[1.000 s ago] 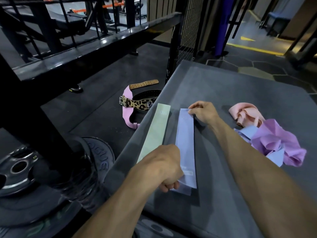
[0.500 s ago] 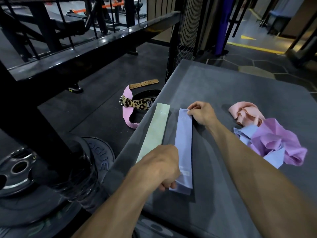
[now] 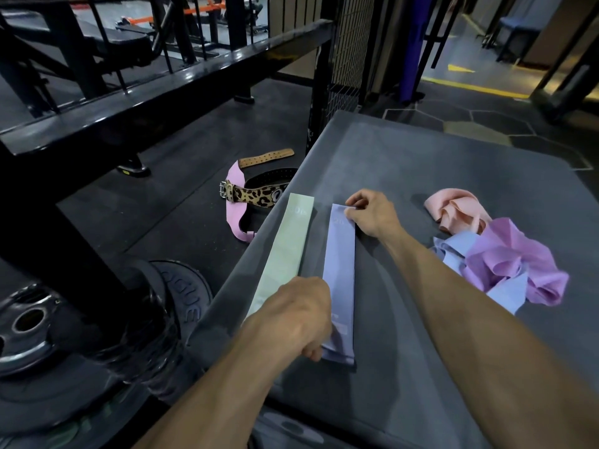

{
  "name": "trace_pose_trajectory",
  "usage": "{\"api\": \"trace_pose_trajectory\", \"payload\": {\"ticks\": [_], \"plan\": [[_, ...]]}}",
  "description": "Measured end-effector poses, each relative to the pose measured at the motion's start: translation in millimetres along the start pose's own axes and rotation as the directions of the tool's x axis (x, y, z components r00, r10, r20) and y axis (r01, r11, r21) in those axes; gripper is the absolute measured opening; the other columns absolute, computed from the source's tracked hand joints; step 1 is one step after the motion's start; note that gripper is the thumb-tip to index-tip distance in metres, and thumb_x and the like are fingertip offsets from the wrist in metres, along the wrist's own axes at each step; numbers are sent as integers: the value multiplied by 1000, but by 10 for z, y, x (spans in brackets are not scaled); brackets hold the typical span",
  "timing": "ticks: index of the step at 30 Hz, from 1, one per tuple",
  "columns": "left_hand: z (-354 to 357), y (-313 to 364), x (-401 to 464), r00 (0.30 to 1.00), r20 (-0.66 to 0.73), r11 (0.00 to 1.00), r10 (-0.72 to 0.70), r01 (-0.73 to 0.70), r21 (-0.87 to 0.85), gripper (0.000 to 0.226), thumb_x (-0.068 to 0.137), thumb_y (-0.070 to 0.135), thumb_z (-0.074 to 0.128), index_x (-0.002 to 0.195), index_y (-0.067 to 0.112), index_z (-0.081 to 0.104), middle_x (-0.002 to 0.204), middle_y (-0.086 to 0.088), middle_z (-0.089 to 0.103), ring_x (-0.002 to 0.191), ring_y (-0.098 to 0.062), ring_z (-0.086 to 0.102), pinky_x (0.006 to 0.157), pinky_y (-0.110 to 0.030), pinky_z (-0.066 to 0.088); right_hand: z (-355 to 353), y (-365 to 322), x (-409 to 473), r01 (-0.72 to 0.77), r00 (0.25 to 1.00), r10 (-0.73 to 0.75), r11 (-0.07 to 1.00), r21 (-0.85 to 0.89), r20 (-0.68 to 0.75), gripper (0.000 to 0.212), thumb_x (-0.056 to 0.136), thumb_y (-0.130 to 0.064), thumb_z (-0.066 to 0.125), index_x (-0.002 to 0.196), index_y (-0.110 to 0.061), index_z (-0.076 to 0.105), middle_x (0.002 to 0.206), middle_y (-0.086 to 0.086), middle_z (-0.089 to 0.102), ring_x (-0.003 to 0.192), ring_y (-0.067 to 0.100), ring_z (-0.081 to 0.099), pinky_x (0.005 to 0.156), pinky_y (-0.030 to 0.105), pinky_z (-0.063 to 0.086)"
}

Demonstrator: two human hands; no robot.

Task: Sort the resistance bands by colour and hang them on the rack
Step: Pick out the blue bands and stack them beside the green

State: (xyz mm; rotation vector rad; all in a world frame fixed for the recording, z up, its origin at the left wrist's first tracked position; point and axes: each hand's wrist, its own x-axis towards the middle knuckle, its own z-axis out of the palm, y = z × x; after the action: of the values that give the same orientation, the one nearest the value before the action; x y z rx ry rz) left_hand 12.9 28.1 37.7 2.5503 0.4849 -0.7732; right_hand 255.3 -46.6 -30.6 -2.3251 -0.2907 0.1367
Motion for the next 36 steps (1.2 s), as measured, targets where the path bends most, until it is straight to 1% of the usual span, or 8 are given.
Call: {"api": "trace_pose_trajectory", "payload": {"ticks": [4, 10, 14, 18, 22, 28, 33, 36], "plan": [[5, 26, -35, 1000, 2, 1000, -6, 6, 8, 14, 90, 15, 75, 83, 3, 75, 87, -7, 78, 84, -25, 76, 82, -38, 62, 1, -17, -9, 0, 1000, 0, 1000, -19, 0, 12, 70, -23, 65, 70, -35, 65, 82, -14, 68, 96, 19, 66, 94, 43, 54], [-25, 67, -77, 999, -31, 997, -21, 24, 77, 30, 89, 11, 73, 62, 8, 61, 76, -9, 72, 82, -28, 76, 74, -37, 62, -4, -32, -19, 13, 1000, -13, 998, -61, 5, 13, 73, -23, 65, 71, -36, 64, 83, -14, 68, 97, 20, 65, 95, 42, 53], [-35, 89, -95, 996, -84, 994, -15, 23, 104, 15, 89, 14, 71, 81, 10, 58, 68, -3, 53, 87, -27, 72, 63, -31, 48, 2, -20, -19, 29, 1000, -29, 997, -68, 4, 11, 74, -25, 65, 72, -36, 65, 95, -6, 70, 98, 22, 65, 93, 42, 54], [-55, 137, -74, 988, -155, 998, -5, 15, 64, 19, 96, 29, 65, 105, 12, 62, 99, -4, 57, 107, -29, 63, 73, -33, 44, -1, -17, -26, 31, 1000, -30, 996, -80, 9, 13, 75, -24, 65, 68, -36, 63, 93, -6, 71, 96, 22, 65, 92, 41, 55], [32, 205, -9, 977, -206, 999, -53, 50, -22, 63, 94, 57, 60, 133, 9, 45, 129, -8, 57, 119, -29, 56, 81, -35, 41, -20, -34, -41, 29, 999, -27, 996, -85, 25, 14, 75, -24, 65, 70, -36, 64, 89, -9, 70, 97, 21, 65, 93, 40, 54], [133, 284, 90, 983, -151, 994, -108, 112, 18, 82, 80, 69, 69, 133, 13, 42, 127, -4, 57, 116, -27, 59, 76, -33, 39, -52, -72, -6, 8, 998, -6, 999, -45, 55, 16, 74, -20, 65, 70, -35, 66, 82, -14, 69, 96, 19, 65, 91, 40, 55], [131, 315, 43, 985, -160, 993, -70, 85, 85, 78, 83, 70, 64, 133, 13, 41, 128, -4, 56, 118, -26, 57, 78, -34, 38, -120, -126, 0, 29, 997, -28, 999, -13, 78, 12, 83, -18, 67, 84, -30, 69, 89, -5, 69, 86, 16, 64, 70, 25, 48], [133, 345, 33, 986, -145, 994, -80, 91, 65, 66, 83, 64, 69, 120, 17, 43, 101, -1, 53, 96, -24, 56, 73, -31, 40, -128, -121, -13, 50, 997, -49, 998, -26, 63, 11, 84, -18, 66, 86, -28, 69, 89, -4, 70, 86, 15, 62, 71, 24, 44]]}}
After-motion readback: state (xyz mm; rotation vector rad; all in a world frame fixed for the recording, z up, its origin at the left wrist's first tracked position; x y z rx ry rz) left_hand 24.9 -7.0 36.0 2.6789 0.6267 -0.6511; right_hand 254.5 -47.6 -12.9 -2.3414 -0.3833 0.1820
